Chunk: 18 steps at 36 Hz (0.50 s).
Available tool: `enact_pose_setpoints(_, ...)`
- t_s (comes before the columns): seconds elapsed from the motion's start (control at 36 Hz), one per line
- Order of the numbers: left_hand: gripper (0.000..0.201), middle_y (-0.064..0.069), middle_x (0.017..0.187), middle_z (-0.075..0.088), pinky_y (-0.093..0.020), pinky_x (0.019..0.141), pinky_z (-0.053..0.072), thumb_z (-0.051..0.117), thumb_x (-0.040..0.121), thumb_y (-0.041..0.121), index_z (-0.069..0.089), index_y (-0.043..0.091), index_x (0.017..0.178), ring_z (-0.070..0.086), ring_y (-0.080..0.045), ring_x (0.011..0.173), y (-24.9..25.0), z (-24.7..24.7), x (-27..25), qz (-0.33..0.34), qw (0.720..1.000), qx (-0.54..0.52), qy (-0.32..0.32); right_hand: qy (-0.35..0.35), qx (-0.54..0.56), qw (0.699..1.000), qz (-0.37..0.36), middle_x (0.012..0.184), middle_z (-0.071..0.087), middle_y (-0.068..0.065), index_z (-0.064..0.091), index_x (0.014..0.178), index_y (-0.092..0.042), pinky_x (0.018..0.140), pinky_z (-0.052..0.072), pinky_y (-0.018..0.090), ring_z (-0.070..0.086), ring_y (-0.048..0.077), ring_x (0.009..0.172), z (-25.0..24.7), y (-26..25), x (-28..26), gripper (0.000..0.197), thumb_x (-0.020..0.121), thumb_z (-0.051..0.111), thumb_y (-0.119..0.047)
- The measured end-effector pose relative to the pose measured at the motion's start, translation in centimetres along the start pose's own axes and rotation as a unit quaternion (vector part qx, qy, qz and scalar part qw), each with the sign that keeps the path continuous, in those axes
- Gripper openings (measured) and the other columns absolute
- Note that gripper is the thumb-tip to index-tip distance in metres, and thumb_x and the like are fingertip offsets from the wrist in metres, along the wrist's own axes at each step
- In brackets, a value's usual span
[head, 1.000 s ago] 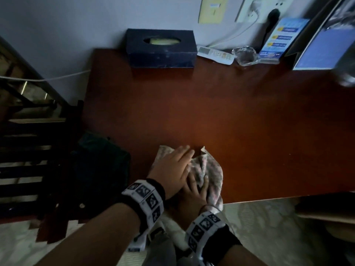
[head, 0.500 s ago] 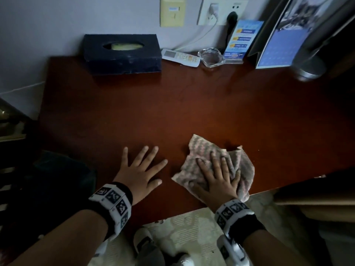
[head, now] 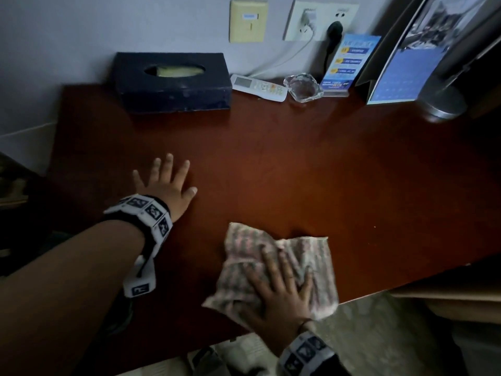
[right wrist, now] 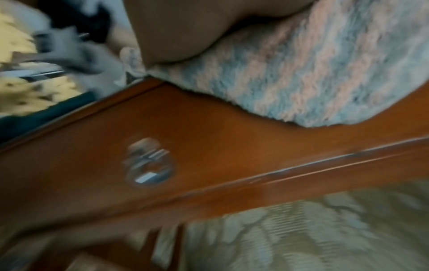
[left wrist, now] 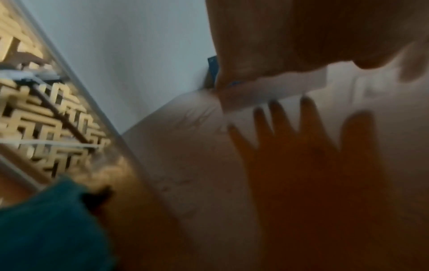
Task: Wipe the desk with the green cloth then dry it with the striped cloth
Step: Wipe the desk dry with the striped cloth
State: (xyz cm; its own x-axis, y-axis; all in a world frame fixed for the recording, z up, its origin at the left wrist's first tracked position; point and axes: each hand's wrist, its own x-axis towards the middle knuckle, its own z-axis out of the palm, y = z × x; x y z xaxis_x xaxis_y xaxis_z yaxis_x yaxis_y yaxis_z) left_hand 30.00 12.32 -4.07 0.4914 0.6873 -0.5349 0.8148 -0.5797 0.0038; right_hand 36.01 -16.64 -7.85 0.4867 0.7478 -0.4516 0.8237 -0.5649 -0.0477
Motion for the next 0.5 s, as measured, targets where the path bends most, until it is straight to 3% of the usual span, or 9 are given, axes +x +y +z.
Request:
enact_pose_setpoints(0.08, 0.065, 0.001, 0.153, -0.03, -0.059, 0.113, -0.003, 0.013, 0.095, 0.06, -0.019, 0.036, 0.146, -0.02, -0.022, 0.143, 0.2, 0.3, 1.1, -0.022, 0.999, -0.016, -0.04, 0.021, 0.03, 0.996, 0.08, 0.158, 0.012, -0.006, 0.013, 0.141, -0.056, 0.101, 0.008, 0.06, 0.011, 0.022, 0.142, -0.5, 4.3, 1.0, 0.079, 0.069, 0.031, -0.083)
enact_pose_setpoints(0.17, 0.065, 0.001, 0.151, -0.035, -0.059, 0.113, -0.004, 0.011, 0.094, 0.061, -0.023, 0.037, 0.144, -0.025, -0.022, 0.142, 0.2, 1.0, 1.5, -0.024, 0.998, -0.02, -0.049, 0.039, 0.06, 0.983, 0.171, 0.153, -0.026, -0.015, -0.025, 0.127, -0.064, 0.11, -0.004, 0.061, -0.027, 0.011, 0.138, -1.5, 8.4, 1.8, 0.073, 0.075, 0.024, -0.082)
enact_pose_setpoints(0.28, 0.065, 0.002, 0.15, -0.037, -0.058, 0.112, -0.006, 0.009, 0.094, 0.062, -0.025, 0.037, 0.143, -0.028, -0.022, 0.141, -0.1, 1.1, 1.5, -0.017, 0.998, -0.027, -0.051, -0.011, 0.089, 0.969, 0.23, 0.15, -0.035, -0.01, -0.037, 0.121, -0.059, 0.111, -0.007, 0.063, -0.031, 0.019, 0.139, -3.0, 8.2, 2.6, 0.069, 0.08, 0.016, -0.078)
enact_pose_setpoints(0.33, 0.065, 0.001, 0.15, -0.037, -0.059, 0.112, -0.006, 0.009, 0.094, 0.061, -0.025, 0.037, 0.143, -0.028, -0.023, 0.141, -0.1, 1.1, 1.5, -0.015, 0.998, -0.028, -0.054, -0.015, 0.091, 0.971, 0.223, 0.151, -0.033, -0.005, -0.038, 0.122, -0.056, 0.11, -0.005, 0.064, -0.029, 0.025, 0.14, -3.1, 6.2, 2.8, 0.068, 0.078, 0.008, -0.079)
enact_pose_setpoints(0.42, 0.065, 0.001, 0.15, -0.037, -0.059, 0.112, -0.005, 0.009, 0.094, 0.061, -0.025, 0.037, 0.143, -0.028, -0.024, 0.141, -0.1, 1.0, 1.6, -0.014, 0.998, -0.027, -0.057, -0.009, 0.073, 0.988, 0.133, 0.147, -0.038, -0.004, -0.034, 0.128, -0.056, 0.107, -0.007, 0.065, -0.034, 0.027, 0.136, -2.9, 2.9, 3.2, 0.079, 0.06, -0.012, -0.088)
enact_pose_setpoints(0.5, 0.064, 0.0, 0.15, -0.036, -0.06, 0.112, -0.003, 0.009, 0.094, 0.061, -0.025, 0.037, 0.143, -0.027, -0.024, 0.141, -0.2, 1.0, 1.7, -0.015, 0.998, -0.025, -0.057, -0.03, 0.087, 0.994, 0.053, 0.141, -0.048, -0.006, -0.031, 0.126, -0.063, 0.101, -0.015, 0.07, -0.042, 0.029, 0.131, -3.2, -0.1, 4.7, 0.073, 0.063, -0.002, -0.087)
